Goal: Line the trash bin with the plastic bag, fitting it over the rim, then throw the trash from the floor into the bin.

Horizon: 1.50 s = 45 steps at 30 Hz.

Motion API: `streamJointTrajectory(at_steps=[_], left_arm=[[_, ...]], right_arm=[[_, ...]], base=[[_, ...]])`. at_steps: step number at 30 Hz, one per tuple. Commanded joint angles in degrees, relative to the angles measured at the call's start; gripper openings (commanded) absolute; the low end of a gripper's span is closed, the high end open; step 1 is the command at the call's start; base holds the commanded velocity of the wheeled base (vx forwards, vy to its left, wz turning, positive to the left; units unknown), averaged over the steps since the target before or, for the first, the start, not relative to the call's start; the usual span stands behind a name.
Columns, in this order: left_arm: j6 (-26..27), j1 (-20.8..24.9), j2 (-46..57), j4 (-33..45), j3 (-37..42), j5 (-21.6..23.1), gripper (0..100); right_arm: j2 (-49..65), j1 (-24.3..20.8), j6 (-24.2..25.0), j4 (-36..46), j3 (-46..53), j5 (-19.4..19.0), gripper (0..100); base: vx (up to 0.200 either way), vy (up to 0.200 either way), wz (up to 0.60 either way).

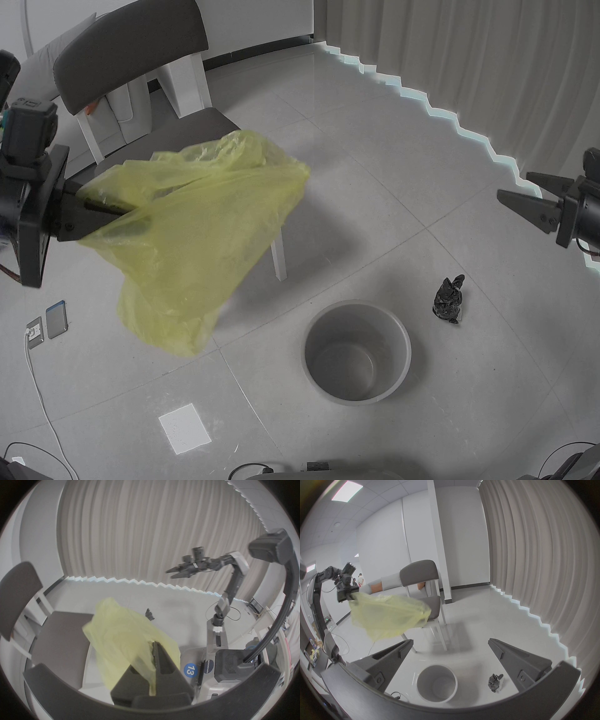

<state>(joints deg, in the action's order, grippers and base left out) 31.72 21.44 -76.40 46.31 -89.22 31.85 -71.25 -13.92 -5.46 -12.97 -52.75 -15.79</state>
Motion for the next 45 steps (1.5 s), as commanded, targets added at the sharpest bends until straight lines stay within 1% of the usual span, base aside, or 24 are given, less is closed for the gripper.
streamJointTrajectory(at_steps=[1,4,6,18,26,40,45], left_arm=[[1.6,4.7,3.2,-0.9,0.6,1.5,0],[1.6,5.5,3.3,-1.0,0.6,1.5,0],[1.5,6.1,3.4,-1.0,0.6,1.5,0],[1.2,8.9,4.8,-1.4,2.5,1.8,0],[1.0,10.2,4.8,-2.8,2.7,1.9,0],[0.9,9.9,3.5,-7.5,3.4,1.9,0],[0.9,9.6,2.6,-8.2,2.7,1.9,0]], right_arm=[[-8.0,-2.6,2.3,0.1,-6.4,-0.1,100],[-10.2,-5.4,4.5,0.2,-7.7,-0.1,100],[-12.1,-7.0,4.9,0.2,-8.7,0.2,100],[-21.6,-11.9,5.1,-0.3,-12.5,0.6,100],[-26.6,-12.1,5.7,0.1,-18.8,0.4,100],[-26.0,-12.6,5.7,0.1,-11.5,0.0,100],[-25.3,-13.9,6.3,0.4,-10.4,-0.4,100]], base=[[0.000,0.000,0.00],[0.000,0.000,0.00],[0.000,0.000,0.00],[0.000,0.000,0.00],[0.000,0.000,0.00],[0.000,0.000,0.00],[0.000,0.000,0.00]])
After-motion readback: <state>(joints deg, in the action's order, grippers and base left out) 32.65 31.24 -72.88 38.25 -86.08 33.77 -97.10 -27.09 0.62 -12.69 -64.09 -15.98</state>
